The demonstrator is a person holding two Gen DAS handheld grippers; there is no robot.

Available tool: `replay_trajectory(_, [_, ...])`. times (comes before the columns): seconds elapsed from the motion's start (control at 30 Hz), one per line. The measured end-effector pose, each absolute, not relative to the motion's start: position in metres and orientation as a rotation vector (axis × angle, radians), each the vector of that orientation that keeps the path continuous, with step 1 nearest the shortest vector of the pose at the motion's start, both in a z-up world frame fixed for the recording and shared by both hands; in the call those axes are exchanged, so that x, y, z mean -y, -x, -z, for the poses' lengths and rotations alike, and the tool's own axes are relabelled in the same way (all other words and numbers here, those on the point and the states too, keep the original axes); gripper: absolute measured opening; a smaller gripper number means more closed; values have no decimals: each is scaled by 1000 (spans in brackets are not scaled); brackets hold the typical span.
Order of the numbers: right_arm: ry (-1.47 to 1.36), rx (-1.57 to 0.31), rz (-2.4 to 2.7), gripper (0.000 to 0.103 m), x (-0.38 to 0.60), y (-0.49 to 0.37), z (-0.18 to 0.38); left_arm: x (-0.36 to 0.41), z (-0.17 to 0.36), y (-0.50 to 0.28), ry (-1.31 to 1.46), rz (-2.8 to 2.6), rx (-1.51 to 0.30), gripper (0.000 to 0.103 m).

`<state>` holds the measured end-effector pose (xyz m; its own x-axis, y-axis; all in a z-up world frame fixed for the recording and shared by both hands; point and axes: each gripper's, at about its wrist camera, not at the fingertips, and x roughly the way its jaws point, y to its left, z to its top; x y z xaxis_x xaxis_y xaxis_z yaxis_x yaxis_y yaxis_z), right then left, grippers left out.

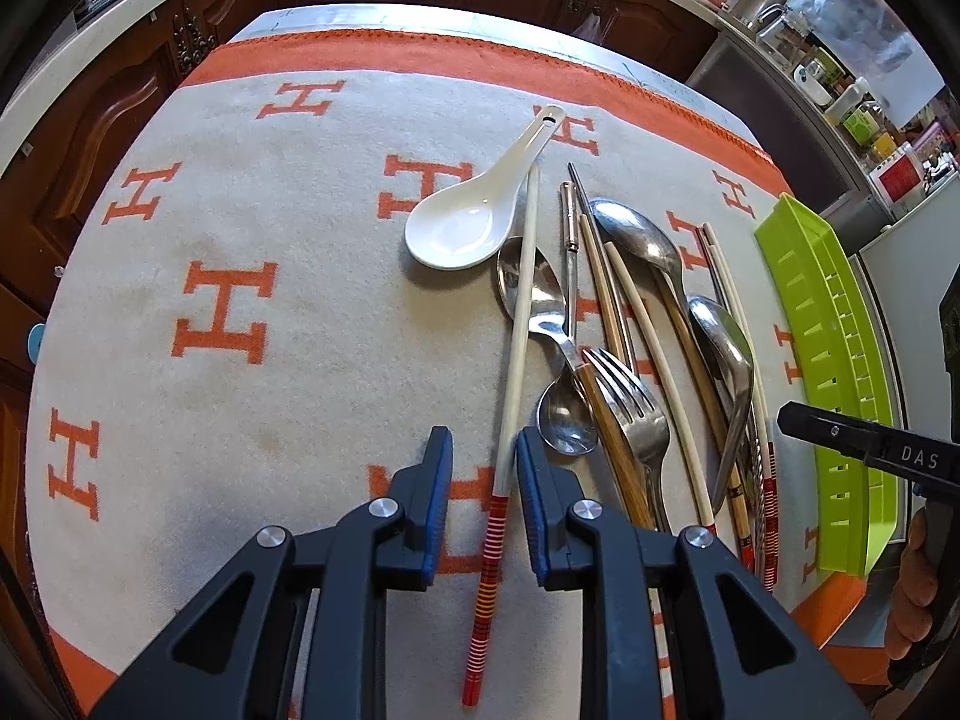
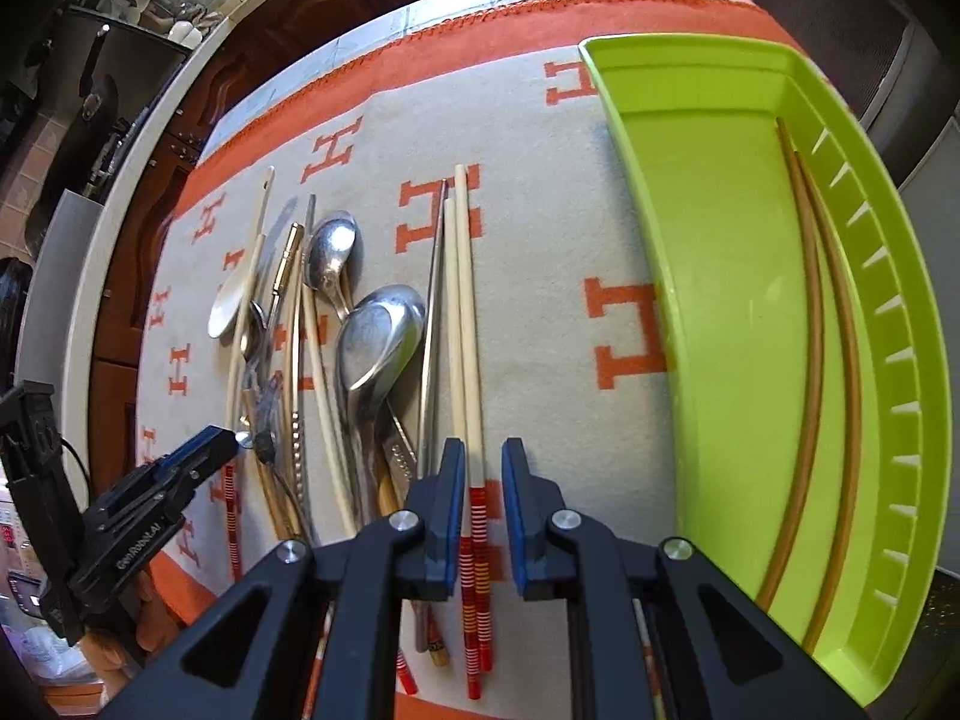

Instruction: Organize utensils

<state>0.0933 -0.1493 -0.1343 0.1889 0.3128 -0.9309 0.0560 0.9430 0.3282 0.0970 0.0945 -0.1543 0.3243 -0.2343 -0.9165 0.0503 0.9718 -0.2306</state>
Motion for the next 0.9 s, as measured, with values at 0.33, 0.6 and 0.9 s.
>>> replay_trajectory(0.33, [-148,-1358,-133,12,129,-90,139,-91,155,-94,137,180,-1204,20])
replay_trajectory(0.6, [-78,-1283,-101,5,122,-80,139,-88,156,-90,125,183,-1177,4])
replay_trajectory(0.9, [-240,-1206,-149,5,149,-66,113,-89,130,-79,198,199,-1125,3])
